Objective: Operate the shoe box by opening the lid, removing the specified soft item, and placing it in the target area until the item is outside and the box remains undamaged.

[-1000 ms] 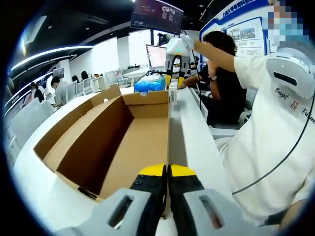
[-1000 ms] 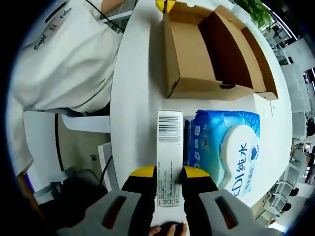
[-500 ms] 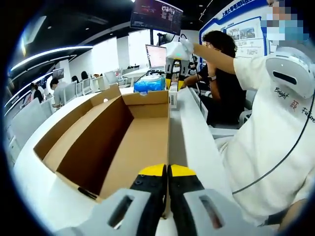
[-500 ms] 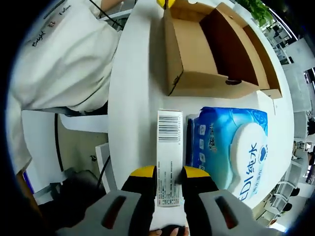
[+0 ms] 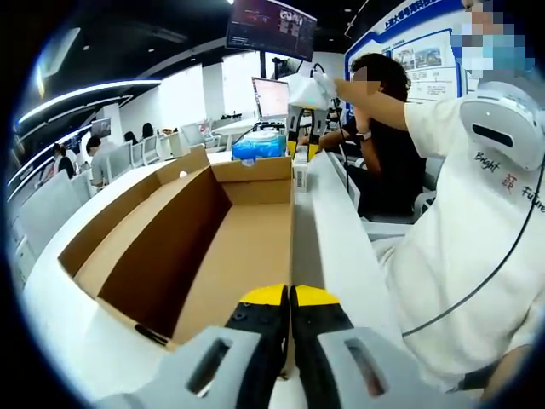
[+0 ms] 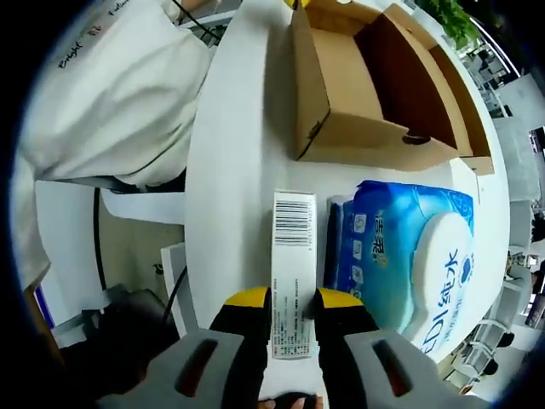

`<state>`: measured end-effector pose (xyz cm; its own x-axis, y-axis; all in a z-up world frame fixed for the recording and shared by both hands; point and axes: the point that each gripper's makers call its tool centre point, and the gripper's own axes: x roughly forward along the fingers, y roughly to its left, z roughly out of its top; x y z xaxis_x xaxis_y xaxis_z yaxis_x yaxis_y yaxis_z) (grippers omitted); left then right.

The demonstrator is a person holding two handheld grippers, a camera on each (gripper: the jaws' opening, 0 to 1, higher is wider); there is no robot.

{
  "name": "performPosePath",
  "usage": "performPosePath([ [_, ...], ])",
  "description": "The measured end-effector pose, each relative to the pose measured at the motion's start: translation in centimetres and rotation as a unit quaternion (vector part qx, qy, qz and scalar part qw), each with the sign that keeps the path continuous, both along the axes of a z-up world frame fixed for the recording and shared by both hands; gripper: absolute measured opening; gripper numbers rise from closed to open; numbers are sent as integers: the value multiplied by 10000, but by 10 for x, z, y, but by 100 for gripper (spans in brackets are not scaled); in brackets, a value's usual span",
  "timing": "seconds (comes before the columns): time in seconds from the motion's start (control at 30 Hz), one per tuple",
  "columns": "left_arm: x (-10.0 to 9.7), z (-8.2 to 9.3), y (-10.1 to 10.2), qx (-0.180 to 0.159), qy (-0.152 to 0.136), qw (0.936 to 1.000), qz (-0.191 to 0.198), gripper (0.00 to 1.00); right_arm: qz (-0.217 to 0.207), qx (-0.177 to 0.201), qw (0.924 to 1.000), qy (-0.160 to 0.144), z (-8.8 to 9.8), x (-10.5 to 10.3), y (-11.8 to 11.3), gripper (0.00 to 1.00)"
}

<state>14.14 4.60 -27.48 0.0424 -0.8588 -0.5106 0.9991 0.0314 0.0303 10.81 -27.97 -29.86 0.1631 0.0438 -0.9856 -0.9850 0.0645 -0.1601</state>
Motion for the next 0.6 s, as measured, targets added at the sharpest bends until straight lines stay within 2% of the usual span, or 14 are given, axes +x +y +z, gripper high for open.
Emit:
performPosePath([
  [0.6, 0, 0, 0, -2, -8, 10000, 5, 1, 17, -37, 9999, -166, -5, 4, -3, 19],
])
